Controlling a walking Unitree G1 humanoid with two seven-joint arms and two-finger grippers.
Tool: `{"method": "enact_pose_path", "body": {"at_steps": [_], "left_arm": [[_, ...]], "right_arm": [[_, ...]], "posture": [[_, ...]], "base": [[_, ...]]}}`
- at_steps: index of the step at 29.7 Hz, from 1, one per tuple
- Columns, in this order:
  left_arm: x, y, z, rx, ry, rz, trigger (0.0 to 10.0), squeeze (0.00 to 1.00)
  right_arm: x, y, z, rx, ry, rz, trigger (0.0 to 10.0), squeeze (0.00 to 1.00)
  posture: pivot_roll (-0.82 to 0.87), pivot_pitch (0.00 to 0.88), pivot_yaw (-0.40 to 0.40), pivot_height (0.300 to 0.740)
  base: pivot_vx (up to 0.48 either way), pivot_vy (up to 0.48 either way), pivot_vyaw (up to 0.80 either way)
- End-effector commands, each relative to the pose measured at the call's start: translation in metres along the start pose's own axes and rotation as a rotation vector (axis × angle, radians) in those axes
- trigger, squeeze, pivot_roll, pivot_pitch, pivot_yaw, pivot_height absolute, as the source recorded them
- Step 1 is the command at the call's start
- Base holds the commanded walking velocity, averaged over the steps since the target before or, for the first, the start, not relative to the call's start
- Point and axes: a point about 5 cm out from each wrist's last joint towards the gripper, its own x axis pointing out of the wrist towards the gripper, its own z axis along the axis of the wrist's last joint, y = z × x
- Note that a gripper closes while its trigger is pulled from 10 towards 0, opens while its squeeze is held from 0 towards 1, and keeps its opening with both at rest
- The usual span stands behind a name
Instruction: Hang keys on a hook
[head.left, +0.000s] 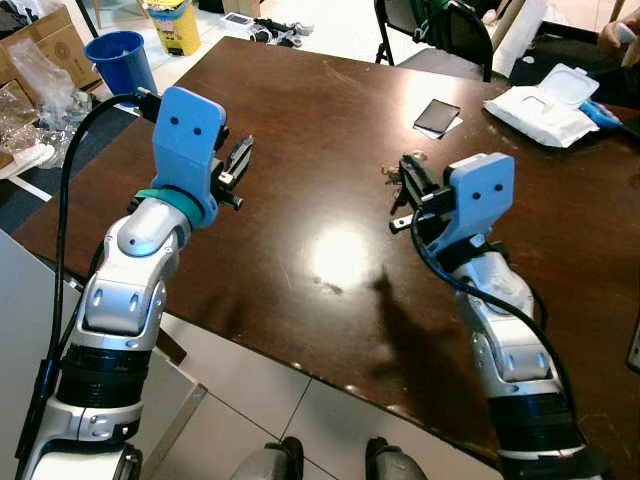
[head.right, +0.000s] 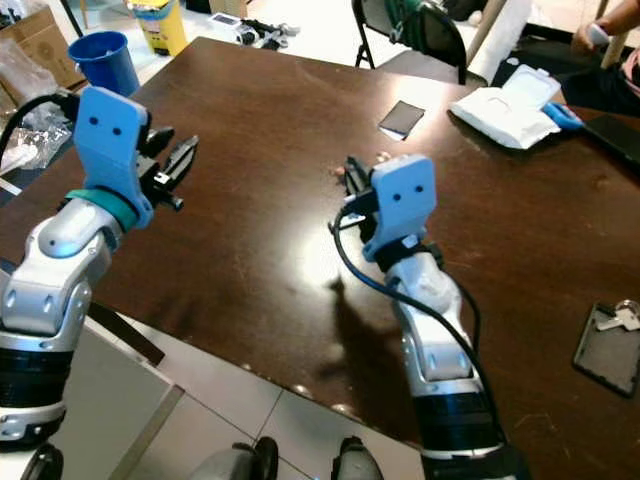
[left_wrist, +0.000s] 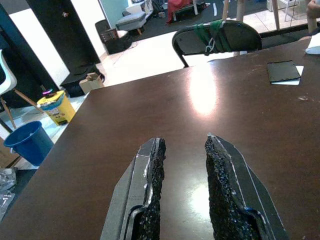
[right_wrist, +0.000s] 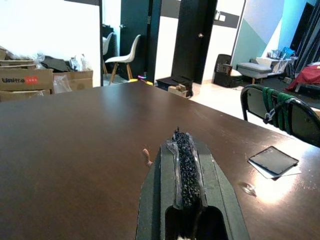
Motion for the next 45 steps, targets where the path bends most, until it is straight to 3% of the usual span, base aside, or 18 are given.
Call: {"method": "enact_pose_path", "body": {"at_steps": [1, 45], "left_arm": [[-0.0031, 0.0049, -0.0020, 0.000, 0.004, 0.010, 10.0, 0.00], [-0.0016, 0.0028, -0.0002, 0.009, -0.014, 0.005, 10.0, 0.00]], "right_arm": [[0.0025, 0.0027, 0.0012, 0.007, -0.010, 0.004, 10.0, 0.00], [-0.0014, 0.0057, 0.0016, 0.019, -0.016, 0.010, 10.0, 0.00]], "posture": [[-0.02, 0.078, 0.157, 0.740], [0.00, 0.071, 0.137, 0.740]], "base": [[0.000, 0.000, 0.00], [0.000, 0.000, 0.00]]}}
